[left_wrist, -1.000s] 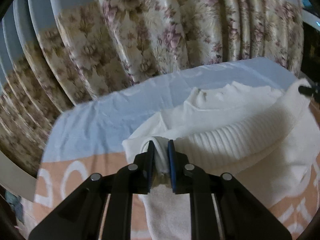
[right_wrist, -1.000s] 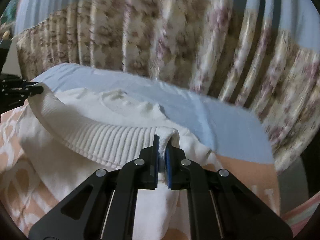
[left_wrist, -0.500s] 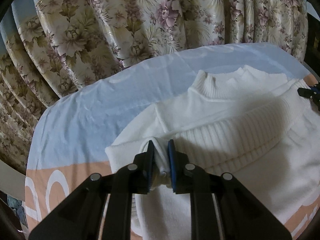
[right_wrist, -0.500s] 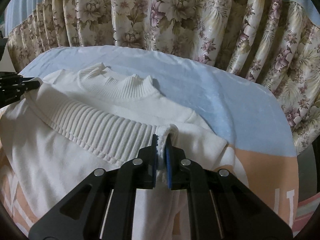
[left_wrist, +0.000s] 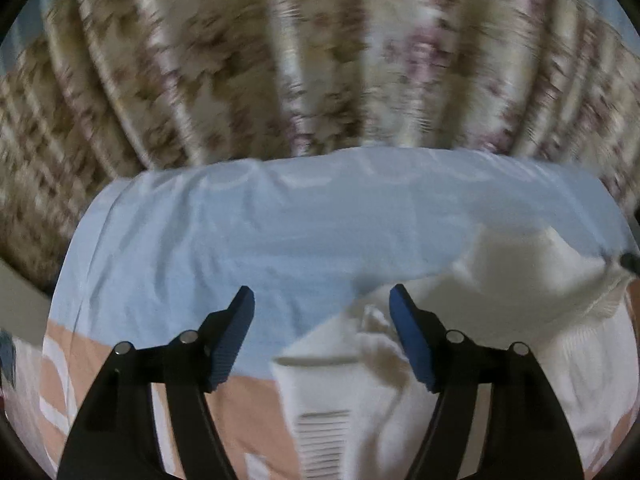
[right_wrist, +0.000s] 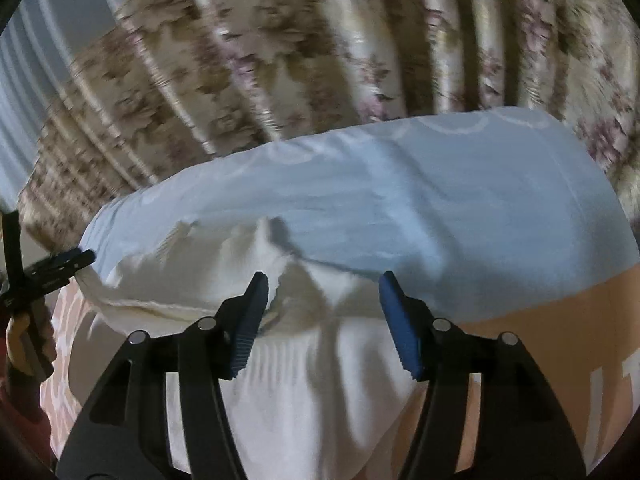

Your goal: Fold small clothes

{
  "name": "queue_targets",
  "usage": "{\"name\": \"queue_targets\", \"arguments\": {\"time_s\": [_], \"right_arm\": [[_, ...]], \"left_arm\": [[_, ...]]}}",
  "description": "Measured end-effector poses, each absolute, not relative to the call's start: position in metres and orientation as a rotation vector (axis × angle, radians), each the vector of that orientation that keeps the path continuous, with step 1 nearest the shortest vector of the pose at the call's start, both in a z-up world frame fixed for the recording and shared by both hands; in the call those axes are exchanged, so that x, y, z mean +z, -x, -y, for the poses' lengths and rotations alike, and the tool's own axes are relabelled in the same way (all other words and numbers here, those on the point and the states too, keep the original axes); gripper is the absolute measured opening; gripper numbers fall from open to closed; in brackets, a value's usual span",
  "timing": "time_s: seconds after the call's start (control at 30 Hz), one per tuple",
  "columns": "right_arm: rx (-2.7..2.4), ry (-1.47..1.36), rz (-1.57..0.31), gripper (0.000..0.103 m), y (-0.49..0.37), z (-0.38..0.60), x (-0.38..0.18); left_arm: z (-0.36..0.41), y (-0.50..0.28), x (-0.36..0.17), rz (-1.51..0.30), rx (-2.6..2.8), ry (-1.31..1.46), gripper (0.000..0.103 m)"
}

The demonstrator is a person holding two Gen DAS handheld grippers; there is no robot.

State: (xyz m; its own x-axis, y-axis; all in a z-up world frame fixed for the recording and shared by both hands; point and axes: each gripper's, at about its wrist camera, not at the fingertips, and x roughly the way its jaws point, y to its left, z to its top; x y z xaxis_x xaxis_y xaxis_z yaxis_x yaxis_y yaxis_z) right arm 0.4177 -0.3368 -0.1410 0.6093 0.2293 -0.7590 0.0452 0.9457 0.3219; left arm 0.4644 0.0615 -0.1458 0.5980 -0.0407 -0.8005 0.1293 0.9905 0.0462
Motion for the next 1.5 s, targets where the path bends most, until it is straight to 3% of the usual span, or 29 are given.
{"name": "queue_targets", "arguments": {"time_s": [0.2,0.53,0.63,0.73,0.77,0.83,0.9,0.97,1.03,1.13,1.17,1.2,1.27,1.3,1.5], "right_arm": [[0.074,-0.268,-0.883,0.063,-0.393,0.346,-0.138],[0.135,-0.118,-0.913,0.06,-0.389,0.312,-0.15],[0.147,-0.09,-0.919,0.053,-0.394,0.307,-0.151],[0.161,-0.058,-0.922,0.05,-0.397,0.301,-0.152],[0.164,-0.054,-0.927,0.044,-0.399,0.299,-0.153],[0.155,-0.027,-0.951,0.028,-0.401,0.293,-0.158],[0.139,0.011,-0.954,0.008,-0.401,0.289,-0.161],[0.133,0.045,-0.924,0.007,-0.396,0.287,-0.159],[0.098,0.076,-0.881,0.007,-0.391,0.29,-0.156],[0.095,-0.004,-0.919,0.009,-0.394,0.307,-0.167],[0.101,-0.023,-0.914,0.012,-0.393,0.31,-0.168],[0.108,-0.044,-0.895,0.025,-0.39,0.312,-0.165],[0.113,-0.095,-0.874,0.038,-0.377,0.316,-0.156],[0.121,-0.114,-0.858,0.039,-0.368,0.318,-0.151],[0.172,-0.132,-0.884,0.041,-0.283,0.306,-0.139]], "left_arm": [[-0.081,-0.433,-0.142,-0.901,-0.126,-0.091,0.073],[-0.055,-0.396,-0.137,-0.79,-0.126,-0.18,0.073],[-0.069,-0.404,-0.134,-0.838,-0.144,-0.125,0.073],[-0.047,-0.413,-0.157,-0.924,-0.172,-0.238,0.073],[-0.039,-0.414,-0.164,-0.936,-0.177,-0.271,0.073],[-0.03,-0.417,-0.183,-0.974,-0.165,-0.303,0.056],[-0.035,-0.421,-0.191,-0.989,-0.199,-0.219,0.022],[-0.041,-0.417,-0.188,-0.976,-0.186,-0.173,0.011],[-0.047,-0.411,-0.186,-0.945,-0.151,-0.185,0.011],[-0.061,-0.401,-0.184,-0.94,-0.177,-0.116,0.019],[-0.062,-0.396,-0.181,-0.926,-0.168,-0.125,0.025],[-0.063,-0.388,-0.176,-0.908,-0.152,-0.142,0.038],[-0.068,-0.369,-0.164,-0.877,-0.149,-0.161,0.055],[-0.071,-0.359,-0.159,-0.868,-0.153,-0.162,0.061],[-0.07,-0.301,-0.162,-0.933,-0.245,-0.219,0.066]]}}
